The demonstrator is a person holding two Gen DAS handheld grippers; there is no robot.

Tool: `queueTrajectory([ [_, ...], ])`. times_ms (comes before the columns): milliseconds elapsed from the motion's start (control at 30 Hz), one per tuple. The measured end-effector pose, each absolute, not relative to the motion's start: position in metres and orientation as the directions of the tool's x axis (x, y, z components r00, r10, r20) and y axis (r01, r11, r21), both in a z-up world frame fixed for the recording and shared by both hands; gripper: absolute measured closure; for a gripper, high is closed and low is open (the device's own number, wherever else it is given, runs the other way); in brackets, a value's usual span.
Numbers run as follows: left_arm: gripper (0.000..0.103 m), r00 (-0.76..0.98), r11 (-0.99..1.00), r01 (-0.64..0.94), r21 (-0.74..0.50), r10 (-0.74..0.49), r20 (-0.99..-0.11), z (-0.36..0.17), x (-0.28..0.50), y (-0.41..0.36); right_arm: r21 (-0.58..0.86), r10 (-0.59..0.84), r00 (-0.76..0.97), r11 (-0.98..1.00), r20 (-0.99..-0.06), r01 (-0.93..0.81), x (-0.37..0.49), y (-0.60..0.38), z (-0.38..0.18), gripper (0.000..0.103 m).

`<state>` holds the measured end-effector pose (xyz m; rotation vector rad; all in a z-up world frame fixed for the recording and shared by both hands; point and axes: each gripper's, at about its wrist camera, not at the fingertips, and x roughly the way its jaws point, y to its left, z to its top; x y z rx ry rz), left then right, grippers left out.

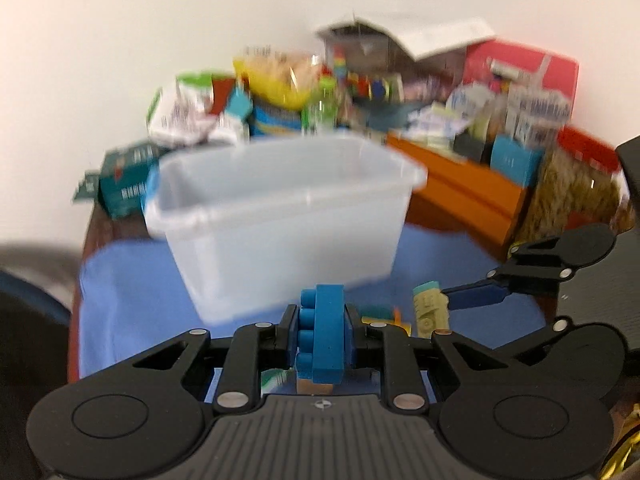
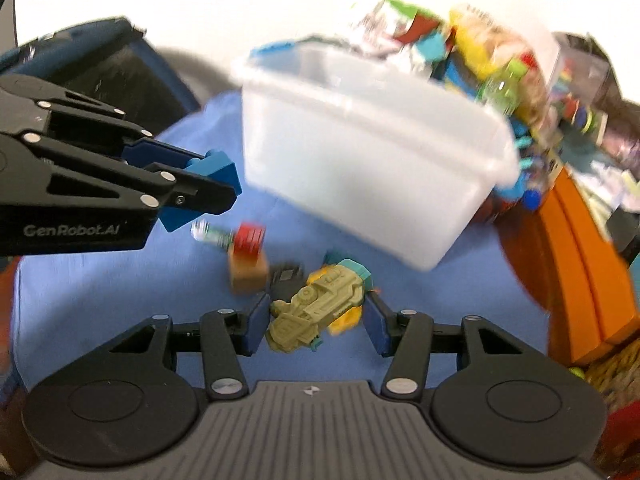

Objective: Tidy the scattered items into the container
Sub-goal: 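Carry the blue brick and tank toy over the bin and open both tools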

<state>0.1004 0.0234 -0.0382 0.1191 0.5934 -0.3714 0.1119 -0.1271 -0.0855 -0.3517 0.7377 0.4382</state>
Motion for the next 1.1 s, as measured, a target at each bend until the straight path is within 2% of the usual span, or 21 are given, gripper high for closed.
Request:
queueTrajectory([
  [233,0.078,0.822,0.93,0.366,0.024,-0.311,-0.477,0.009,0.117,0.02,-0.233,0.263,0.744,0.84,-0.615,-0.49,0.135,-0.123,-0.044,0.049],
  [533,0.078,0.853,0.931,0.358,0.073,-0.294,-0.432,0.04,0.158,0.008,-0.235,0.269,0.802,0.864,-0.534,-0.446,0.177,-0.126,-0.005,0.049],
  [767,0.078,0.849,0.935,0.343,0.09,-0.267,-0.456,0.034,0.204,0.007,-0.206,0.26,0.805,0.884,-0.533,-0.421,0.219,-0.13,0.001,0.049],
  [1100,0.077,0.813,0.95,0.308,0.043,-0.24,-0.53,0.006,0.271,0.009,-0.187,0.25,0.774,0.885,-0.581,-0.426,0.272,-0.126,-0.022,0.049],
])
